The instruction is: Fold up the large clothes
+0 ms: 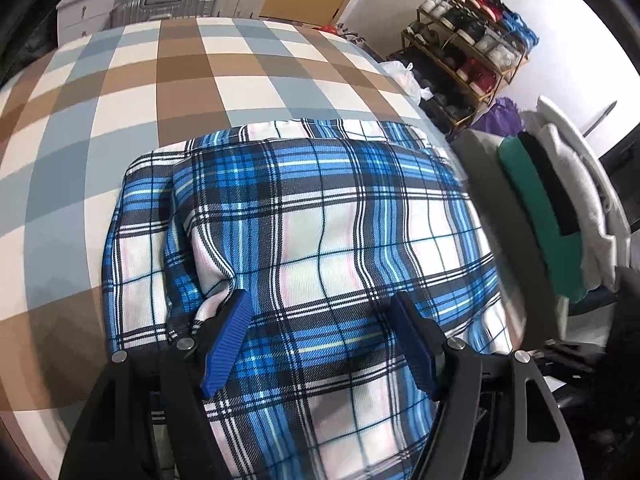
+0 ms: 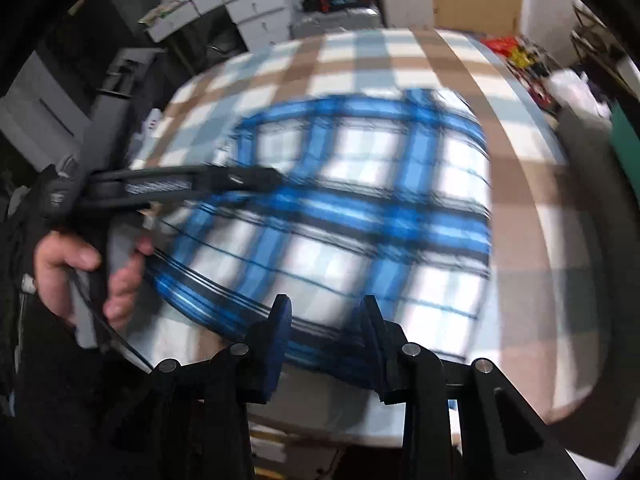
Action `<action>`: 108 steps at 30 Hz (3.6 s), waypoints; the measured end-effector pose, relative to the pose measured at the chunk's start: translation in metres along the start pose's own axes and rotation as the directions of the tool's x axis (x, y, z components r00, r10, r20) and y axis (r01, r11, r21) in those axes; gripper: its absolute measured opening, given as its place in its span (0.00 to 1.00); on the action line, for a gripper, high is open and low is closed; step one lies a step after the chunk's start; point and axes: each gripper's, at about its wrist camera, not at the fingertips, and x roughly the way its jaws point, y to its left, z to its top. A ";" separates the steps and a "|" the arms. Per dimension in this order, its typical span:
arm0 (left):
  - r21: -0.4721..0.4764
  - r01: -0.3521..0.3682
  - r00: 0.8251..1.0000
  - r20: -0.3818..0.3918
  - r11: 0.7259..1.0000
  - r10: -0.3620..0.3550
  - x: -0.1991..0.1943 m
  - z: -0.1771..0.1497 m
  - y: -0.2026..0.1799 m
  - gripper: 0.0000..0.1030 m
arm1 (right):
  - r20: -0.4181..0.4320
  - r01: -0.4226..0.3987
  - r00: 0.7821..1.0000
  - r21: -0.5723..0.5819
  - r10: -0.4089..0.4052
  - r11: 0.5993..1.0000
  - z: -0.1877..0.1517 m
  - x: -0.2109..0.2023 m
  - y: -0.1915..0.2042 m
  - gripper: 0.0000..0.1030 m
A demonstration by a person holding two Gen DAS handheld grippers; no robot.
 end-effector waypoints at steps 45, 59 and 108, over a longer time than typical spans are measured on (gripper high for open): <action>-0.059 -0.141 0.990 -0.001 0.988 0.142 0.035 0.081 0.035 0.99 | -0.054 0.128 0.991 0.125 -0.122 0.984 0.164 0.100 -0.088 0.23; -0.070 -0.151 0.988 -0.006 0.986 0.151 0.009 0.056 0.049 0.99 | 0.036 0.091 0.995 0.118 -0.096 0.989 0.154 0.083 -0.106 0.24; 0.155 -0.162 0.973 -0.138 0.974 0.184 0.001 -0.006 0.013 0.70 | 0.057 -0.460 0.873 0.429 0.485 0.778 0.034 0.069 -0.134 0.50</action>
